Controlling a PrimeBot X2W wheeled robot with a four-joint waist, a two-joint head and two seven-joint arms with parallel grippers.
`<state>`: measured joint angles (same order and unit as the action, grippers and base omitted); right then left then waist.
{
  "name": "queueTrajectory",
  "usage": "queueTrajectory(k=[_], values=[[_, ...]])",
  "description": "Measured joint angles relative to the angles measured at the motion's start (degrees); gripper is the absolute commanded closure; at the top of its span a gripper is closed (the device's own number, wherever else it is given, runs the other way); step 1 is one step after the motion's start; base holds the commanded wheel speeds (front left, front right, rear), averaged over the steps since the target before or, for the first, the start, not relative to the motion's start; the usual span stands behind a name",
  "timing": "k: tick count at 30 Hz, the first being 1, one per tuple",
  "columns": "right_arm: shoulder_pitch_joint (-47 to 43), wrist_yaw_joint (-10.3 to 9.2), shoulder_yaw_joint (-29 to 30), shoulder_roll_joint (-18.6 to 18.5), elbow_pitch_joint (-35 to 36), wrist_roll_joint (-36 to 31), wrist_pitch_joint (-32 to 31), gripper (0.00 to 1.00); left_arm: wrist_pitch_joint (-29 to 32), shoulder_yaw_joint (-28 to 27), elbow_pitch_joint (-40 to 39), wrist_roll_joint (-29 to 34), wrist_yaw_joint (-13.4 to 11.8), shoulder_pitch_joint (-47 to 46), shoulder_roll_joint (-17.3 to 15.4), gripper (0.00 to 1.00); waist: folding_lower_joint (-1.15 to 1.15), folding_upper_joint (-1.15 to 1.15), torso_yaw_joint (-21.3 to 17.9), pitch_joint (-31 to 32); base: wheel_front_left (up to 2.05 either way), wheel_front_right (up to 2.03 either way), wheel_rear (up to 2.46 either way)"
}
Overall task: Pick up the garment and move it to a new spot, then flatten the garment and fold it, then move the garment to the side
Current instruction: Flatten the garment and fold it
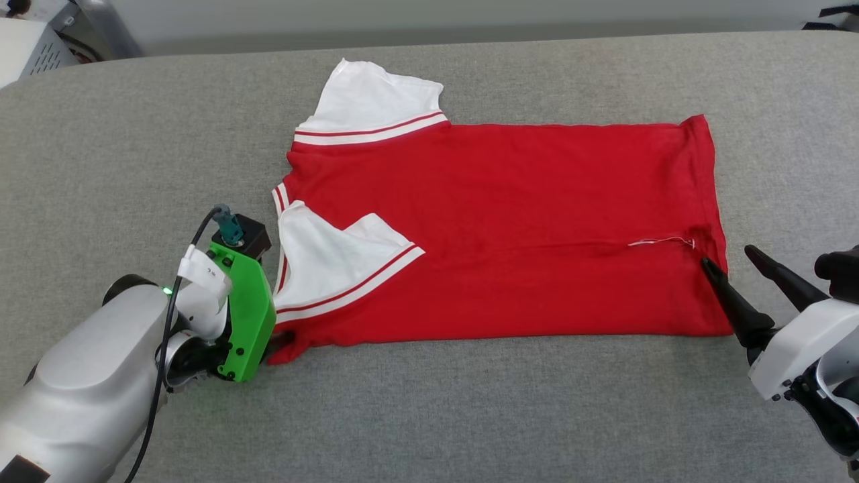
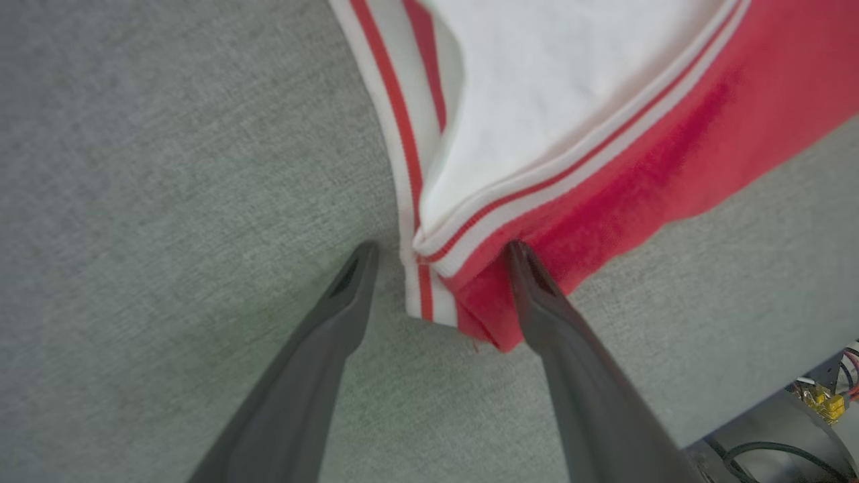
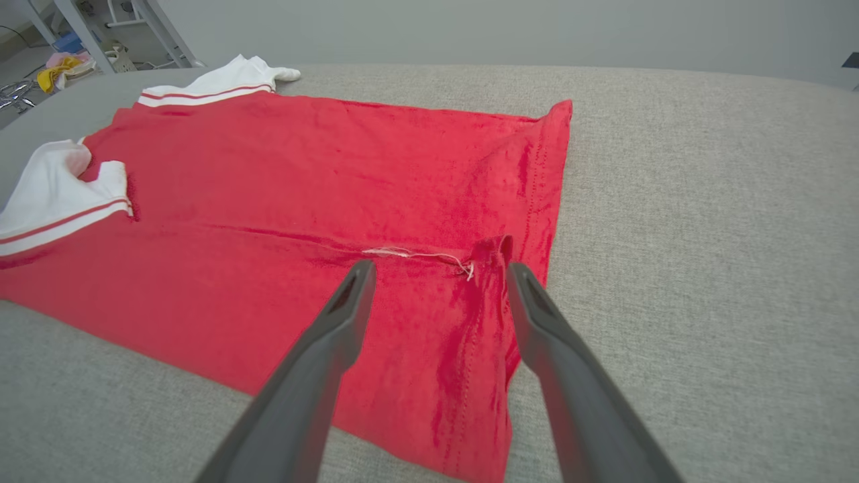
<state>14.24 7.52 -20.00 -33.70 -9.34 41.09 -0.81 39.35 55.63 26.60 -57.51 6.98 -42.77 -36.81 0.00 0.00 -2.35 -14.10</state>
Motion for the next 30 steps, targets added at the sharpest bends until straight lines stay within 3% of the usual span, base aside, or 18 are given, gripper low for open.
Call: queueTrajectory(k=[4, 5, 6, 7, 16, 23, 30], values=[[0.3, 0.0, -0.2, 0.4, 0.1, -0.1, 0.0, 0.0, -0.5, 0.1, 2.3, 0.4, 0.3, -0.6, 0.8, 0.0, 0.0, 0.0, -0.7, -1.6, 0.0, 0.0, 0.0], [0.3, 0.0, -0.3, 0.4, 0.0, -0.1, -0.1, 0.0, -0.5, 0.8, 2.9, 0.3, 0.4, -1.2, 0.8, 0.64, 0.0, 0.0, -1.3, -2.1, 0.0, 0.0, 0.0], [0.4, 0.0, -0.3, 0.3, 0.0, -0.1, -0.3, 0.0, -0.7, 1.0, 2.9, 0.3, 0.4, -1.3, 0.8, 0.96, 0.0, 0.0, -1.4, -2.1, 0.0, 0.0, 0.0], [0.4, 0.0, -0.2, 0.1, -0.1, -0.2, -0.5, 0.0, -1.5, 1.1, 3.1, 0.1, 0.4, -1.3, 0.8, 1.0, 0.0, 0.0, -1.4, -2.0, 0.0, 0.0, 0.0], [4.2, 0.0, 0.1, -6.6, 2.9, -2.0, -6.3, 0.0, -10.5, 4.9, -1.1, 0.4, 0.4, -0.7, -1.5, 1.0, 0.0, 0.0, -1.1, 0.9, 0.0, 0.0, 0.0], [7.7, 0.01, -2.4, -13.5, 7.2, 1.7, -21.1, 0.0, -13.6, 6.3, -6.0, 1.1, 0.4, -0.7, -3.4, 1.0, 0.0, 0.0, 0.3, 2.1, 0.0, 0.0, 0.0], [9.7, 0.01, -6.4, -14.8, 6.3, 4.7, -34.8, 0.0, -14.2, 7.1, -8.3, 1.8, 0.4, -1.0, -3.5, 1.0, 0.0, 0.0, 1.3, 1.1, 0.0, 0.0, 0.0]])
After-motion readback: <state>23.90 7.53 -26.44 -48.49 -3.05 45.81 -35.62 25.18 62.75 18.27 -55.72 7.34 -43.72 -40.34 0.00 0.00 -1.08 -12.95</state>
